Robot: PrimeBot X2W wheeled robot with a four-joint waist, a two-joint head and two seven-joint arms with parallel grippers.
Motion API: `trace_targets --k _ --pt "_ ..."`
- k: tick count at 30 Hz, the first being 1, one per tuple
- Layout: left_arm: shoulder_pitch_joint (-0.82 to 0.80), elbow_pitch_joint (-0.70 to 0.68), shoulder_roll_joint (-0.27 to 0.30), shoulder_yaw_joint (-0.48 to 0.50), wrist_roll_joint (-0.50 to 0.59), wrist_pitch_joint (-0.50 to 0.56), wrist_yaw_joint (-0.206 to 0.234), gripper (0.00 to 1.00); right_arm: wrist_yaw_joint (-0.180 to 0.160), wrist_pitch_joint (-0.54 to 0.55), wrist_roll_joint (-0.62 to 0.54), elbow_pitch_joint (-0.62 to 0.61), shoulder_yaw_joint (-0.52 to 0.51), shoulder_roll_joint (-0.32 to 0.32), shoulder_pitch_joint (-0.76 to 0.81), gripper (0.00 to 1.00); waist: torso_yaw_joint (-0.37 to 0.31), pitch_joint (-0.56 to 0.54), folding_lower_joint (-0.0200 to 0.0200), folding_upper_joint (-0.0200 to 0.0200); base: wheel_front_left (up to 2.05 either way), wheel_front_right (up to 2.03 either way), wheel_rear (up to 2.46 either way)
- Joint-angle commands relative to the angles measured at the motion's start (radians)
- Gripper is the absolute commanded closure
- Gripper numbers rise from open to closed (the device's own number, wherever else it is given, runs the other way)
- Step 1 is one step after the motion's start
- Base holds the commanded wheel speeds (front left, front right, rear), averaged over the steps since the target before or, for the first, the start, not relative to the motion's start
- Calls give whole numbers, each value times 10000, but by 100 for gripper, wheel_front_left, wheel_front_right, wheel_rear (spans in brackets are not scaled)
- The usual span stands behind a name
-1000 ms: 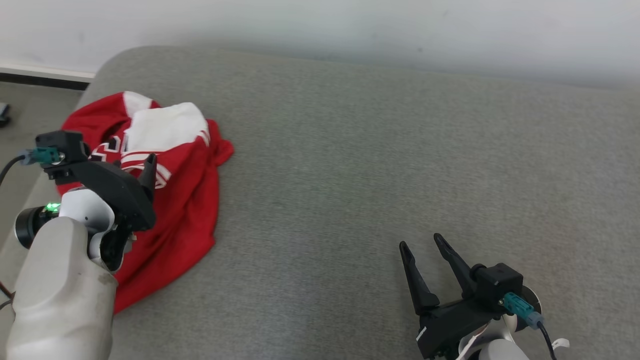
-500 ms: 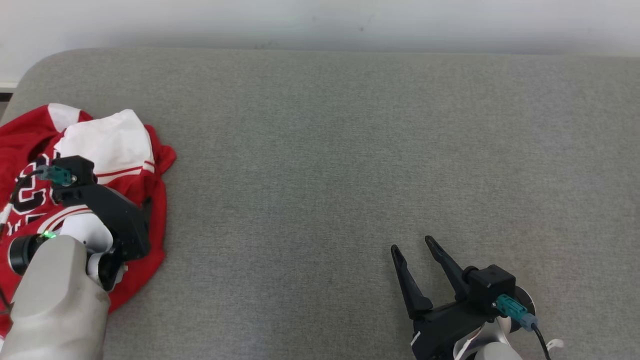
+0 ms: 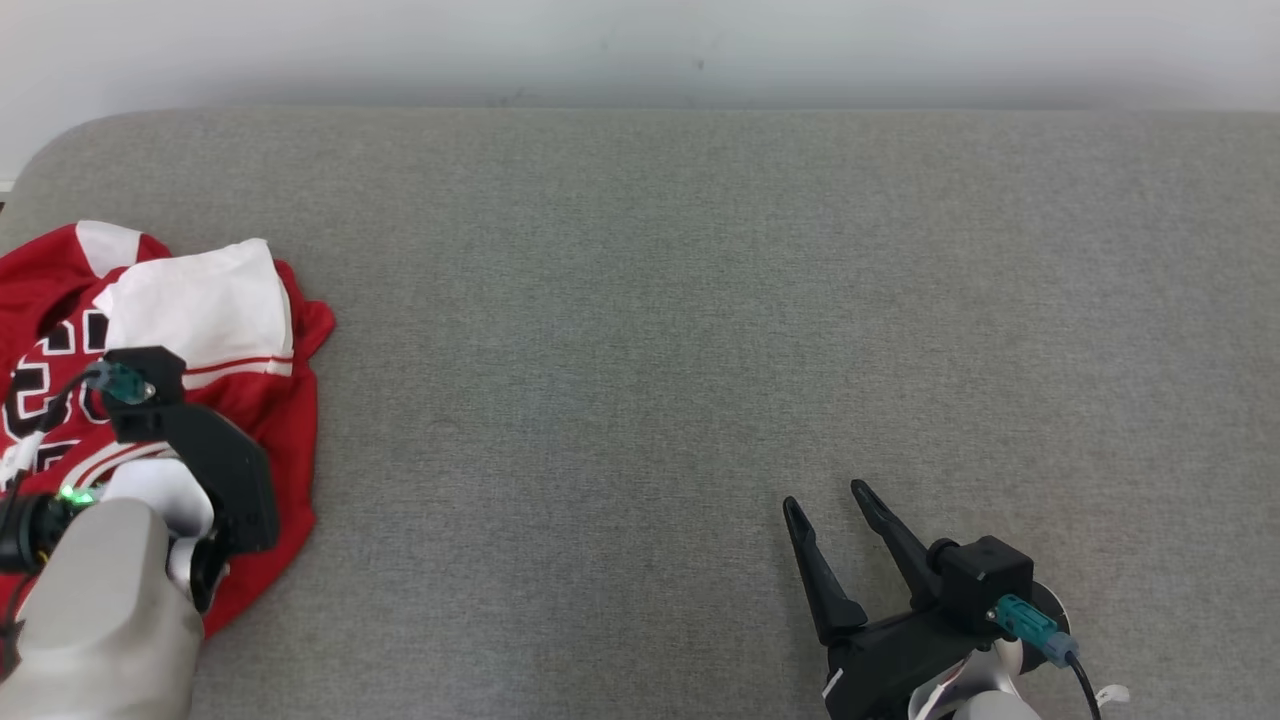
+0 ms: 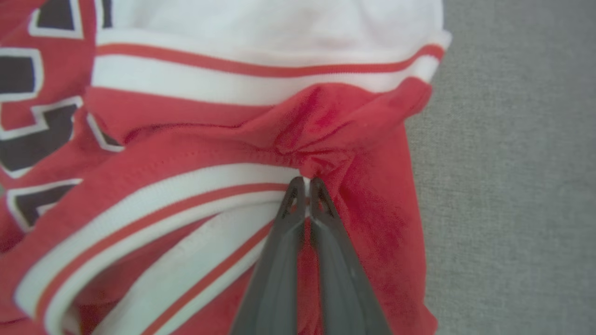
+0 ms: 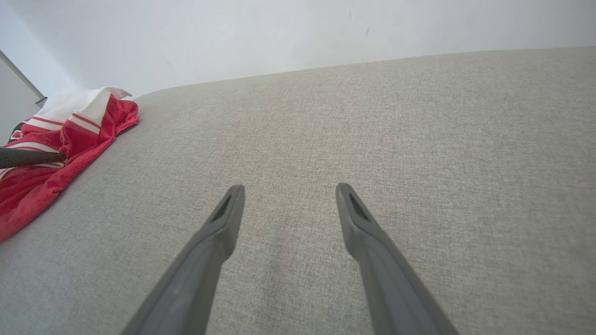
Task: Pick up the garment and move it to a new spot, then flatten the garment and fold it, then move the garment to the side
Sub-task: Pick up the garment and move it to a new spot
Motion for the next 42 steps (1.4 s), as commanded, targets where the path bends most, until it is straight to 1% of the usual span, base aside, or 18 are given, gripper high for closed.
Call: trace_targets --k 1,3,10,11,14,17,21,25,26,31,38,42 --pt "-129 -54 97 17 39 -109 28 100 -25 -46 64 -9 -18 -19 83 0 59 -35 0 -1 0 0 0" --pt "-353 -219 100 50 -9 -324 92 100 -25 -103 124 10 -75 -19 77 0 168 -67 0 -1 0 0 0" --pt "-1058 -1073 142 54 -52 -1252 66 100 -25 -333 431 240 -26 -21 -41 0 433 -389 0 -1 0 0 0" --pt "-1162 -1238 162 12 18 -1381 69 100 -25 -388 456 283 -12 -20 -68 0 435 -446 0 -1 0 0 0" --pt "-1538 -2050 -21 -149 57 -1876 -38 100 -25 -550 673 509 -14 -20 -58 0 364 -749 0 -1 0 0 0" --pt "-1871 -2710 -126 -307 155 -2158 -75 100 -25 -664 848 661 7 -20 -62 0 164 -941 0 -1 0 0 0" --pt "-2302 -3519 -180 -521 242 -2437 -141 100 -25 -816 1064 879 106 -20 -92 0 -296 -1157 0 -1 0 0 0" --pt "-2798 -4199 -353 -667 282 -2488 -73 100 -25 -939 1209 1099 128 -20 -33 0 -857 -1358 0 -1 0 0 0" --pt "-2798 -4199 -353 -667 282 -2488 -73 100 -25 -939 1209 1099 128 -20 -33 0 -857 -1358 0 -1 0 0 0" --pt "-3366 -4967 -610 -780 213 -2379 28 100 -25 -1057 1361 1258 270 -18 -111 0 -1759 -1472 0 -1 0 0 0" --pt "-3911 -5680 -1225 -946 11 -2373 145 100 -25 -1129 1490 1359 355 -18 -195 0 -3069 -1373 0 -1 0 0 0" --pt "-4116 -5925 -1579 -1078 -168 -2392 177 100 -25 -1144 1564 1383 337 -17 -276 0 -3660 -1108 0 -1 0 0 0"
